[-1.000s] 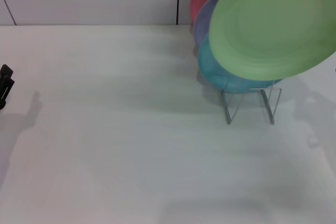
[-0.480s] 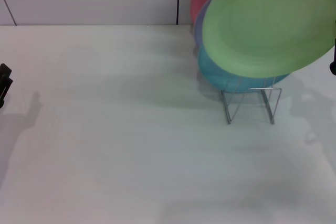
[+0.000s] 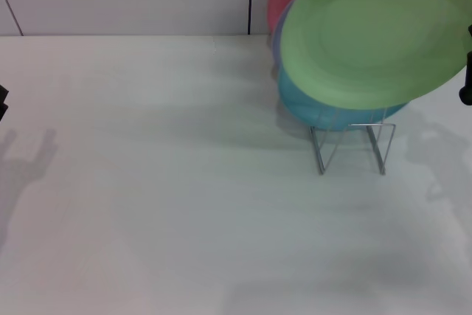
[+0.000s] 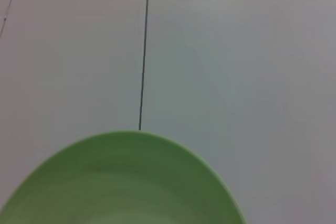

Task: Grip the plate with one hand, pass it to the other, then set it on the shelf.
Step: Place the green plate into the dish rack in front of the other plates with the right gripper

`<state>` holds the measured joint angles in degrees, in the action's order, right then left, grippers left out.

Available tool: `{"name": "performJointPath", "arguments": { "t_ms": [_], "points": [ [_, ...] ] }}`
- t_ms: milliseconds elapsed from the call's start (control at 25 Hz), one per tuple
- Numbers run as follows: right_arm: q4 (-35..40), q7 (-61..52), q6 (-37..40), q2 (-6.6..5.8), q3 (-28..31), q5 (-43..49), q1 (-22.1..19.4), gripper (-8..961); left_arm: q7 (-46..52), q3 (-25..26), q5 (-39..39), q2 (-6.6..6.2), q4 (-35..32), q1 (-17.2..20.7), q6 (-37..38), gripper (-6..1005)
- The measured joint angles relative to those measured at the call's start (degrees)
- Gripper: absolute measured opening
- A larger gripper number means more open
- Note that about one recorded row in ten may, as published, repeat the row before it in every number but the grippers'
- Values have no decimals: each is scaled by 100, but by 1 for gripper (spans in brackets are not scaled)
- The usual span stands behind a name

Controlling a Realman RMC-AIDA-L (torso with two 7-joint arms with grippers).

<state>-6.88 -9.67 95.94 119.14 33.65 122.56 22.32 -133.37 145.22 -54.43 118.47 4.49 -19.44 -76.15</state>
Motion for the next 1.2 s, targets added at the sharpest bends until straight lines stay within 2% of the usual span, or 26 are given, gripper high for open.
{"name": "performJointPath", "arguments": {
  "t_ms": [400,1200],
  "points": [
    [328,258,-106,2,-68,73,131,18,14,70,29,5,14,133,-359,749],
    [759,400,120,-34,-265,102,127,18,21,176,39,29,-52,362,-953,750]
  ]
}}
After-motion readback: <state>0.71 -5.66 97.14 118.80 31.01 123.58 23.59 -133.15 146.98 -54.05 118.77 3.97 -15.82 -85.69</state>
